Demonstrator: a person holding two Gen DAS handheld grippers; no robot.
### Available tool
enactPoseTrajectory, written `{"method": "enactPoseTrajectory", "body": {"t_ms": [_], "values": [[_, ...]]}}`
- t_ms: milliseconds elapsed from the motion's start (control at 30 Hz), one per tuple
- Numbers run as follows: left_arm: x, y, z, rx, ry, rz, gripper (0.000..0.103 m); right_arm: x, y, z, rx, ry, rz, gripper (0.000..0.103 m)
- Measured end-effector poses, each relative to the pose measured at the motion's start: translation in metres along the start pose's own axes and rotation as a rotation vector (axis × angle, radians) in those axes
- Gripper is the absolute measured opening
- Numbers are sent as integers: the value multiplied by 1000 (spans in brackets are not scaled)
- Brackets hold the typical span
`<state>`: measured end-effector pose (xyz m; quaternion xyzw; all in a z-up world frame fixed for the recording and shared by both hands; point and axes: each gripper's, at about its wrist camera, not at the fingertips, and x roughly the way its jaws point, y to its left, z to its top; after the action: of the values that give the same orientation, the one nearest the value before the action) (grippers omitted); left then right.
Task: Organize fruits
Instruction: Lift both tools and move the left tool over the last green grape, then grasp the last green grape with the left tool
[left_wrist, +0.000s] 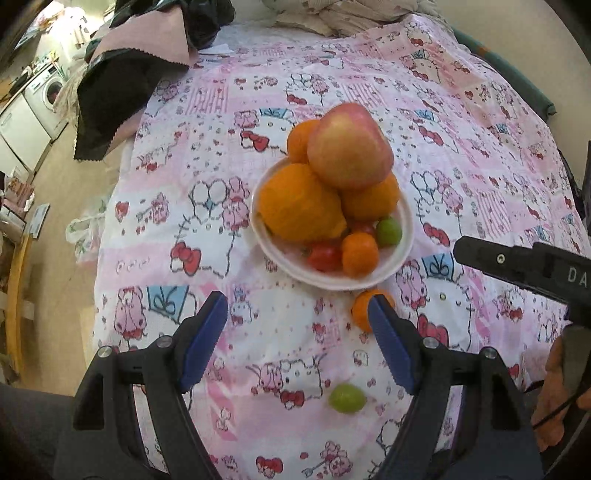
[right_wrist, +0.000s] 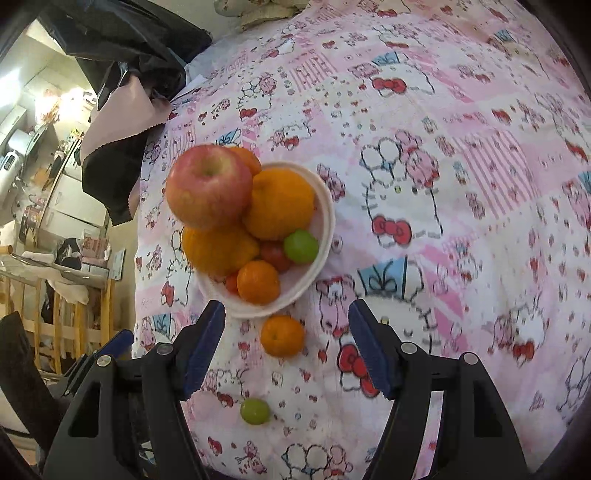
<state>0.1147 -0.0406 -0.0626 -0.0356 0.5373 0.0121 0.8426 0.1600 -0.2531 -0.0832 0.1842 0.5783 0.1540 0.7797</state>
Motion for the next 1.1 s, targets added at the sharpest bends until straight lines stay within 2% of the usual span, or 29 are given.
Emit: {"method": "enactPoseTrajectory", "body": {"t_ms": [233, 400, 500, 600, 700, 833, 900, 1000, 1100], "values": [[-5, 8, -17, -15, 14, -20, 76, -11, -6, -25, 34, -12, 2, 72], [-3, 19, -27, -48, 31, -18, 76, -18, -18, -36, 114, -24, 40, 72], [6, 19, -37, -46, 70, -27, 76, -22, -25, -38, 160, -45, 56, 72], [18, 10, -48, -24, 122, -50, 76, -21, -29, -37, 179, -43, 54, 72], [32, -5, -60, 6, 196, -106, 75, -15, -34, -37, 206, -22, 63, 72], [38, -29, -75, 73, 195, -117, 74, -12, -33, -37, 206, -8, 71, 72], [43, -40, -78, 127, 187, -108, 70, -12, -33, -37, 203, -6, 72, 72], [53, -42, -81, 138, 215, -104, 65, -10, -33, -37, 206, 1, 74, 72], [62, -41, -83, 154, 230, -102, 49, -8, -33, -37, 205, 10, 75, 72]]}}
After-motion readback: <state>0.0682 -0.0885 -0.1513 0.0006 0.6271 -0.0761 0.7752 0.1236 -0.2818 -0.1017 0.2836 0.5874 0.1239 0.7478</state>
